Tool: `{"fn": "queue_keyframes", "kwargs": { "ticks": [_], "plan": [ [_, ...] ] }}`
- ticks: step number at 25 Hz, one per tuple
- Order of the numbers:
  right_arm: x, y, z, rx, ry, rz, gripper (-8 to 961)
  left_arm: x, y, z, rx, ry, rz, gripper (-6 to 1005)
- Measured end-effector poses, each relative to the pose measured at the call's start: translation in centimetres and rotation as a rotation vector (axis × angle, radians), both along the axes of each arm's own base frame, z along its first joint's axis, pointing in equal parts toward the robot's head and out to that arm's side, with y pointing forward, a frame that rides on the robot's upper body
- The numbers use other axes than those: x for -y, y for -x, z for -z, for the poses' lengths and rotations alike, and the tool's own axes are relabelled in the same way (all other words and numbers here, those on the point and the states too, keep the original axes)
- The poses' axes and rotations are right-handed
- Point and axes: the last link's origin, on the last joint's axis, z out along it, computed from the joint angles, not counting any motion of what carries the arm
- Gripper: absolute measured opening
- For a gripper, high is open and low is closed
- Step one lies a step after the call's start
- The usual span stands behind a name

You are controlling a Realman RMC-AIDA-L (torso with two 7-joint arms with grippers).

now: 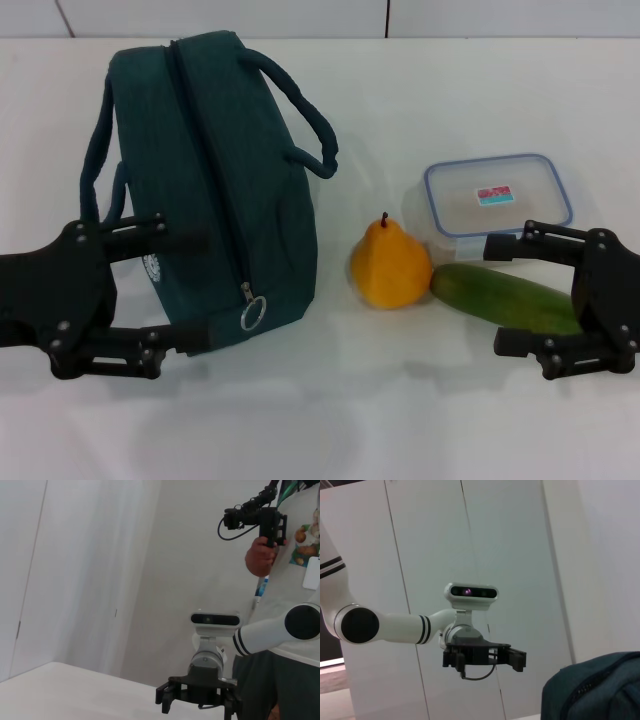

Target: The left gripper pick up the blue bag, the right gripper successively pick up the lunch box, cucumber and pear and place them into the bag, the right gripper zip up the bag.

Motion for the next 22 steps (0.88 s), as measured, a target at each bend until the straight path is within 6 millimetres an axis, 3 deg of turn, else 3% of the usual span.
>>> {"fn": "queue_keyframes", "kwargs": {
  "ticks": [10,14,22],
  "plan": [
    [-0.1,0.0,0.0,0.002,-0.001,0.004,879,0.0,0.0,-0.2,0.012,-0.01,-0.006,865],
    [-0.1,0.0,0.0,0.003,-0.004,0.007,876,-0.4,-0.3,-1.4,0.079,-0.085,-0.014,861],
    [-0.3,-0.1,-0.1,0.0,-0.022,0.016,870,-5.4,1.8,-5.7,0.228,-0.285,-0.413,853]
  ]
}}
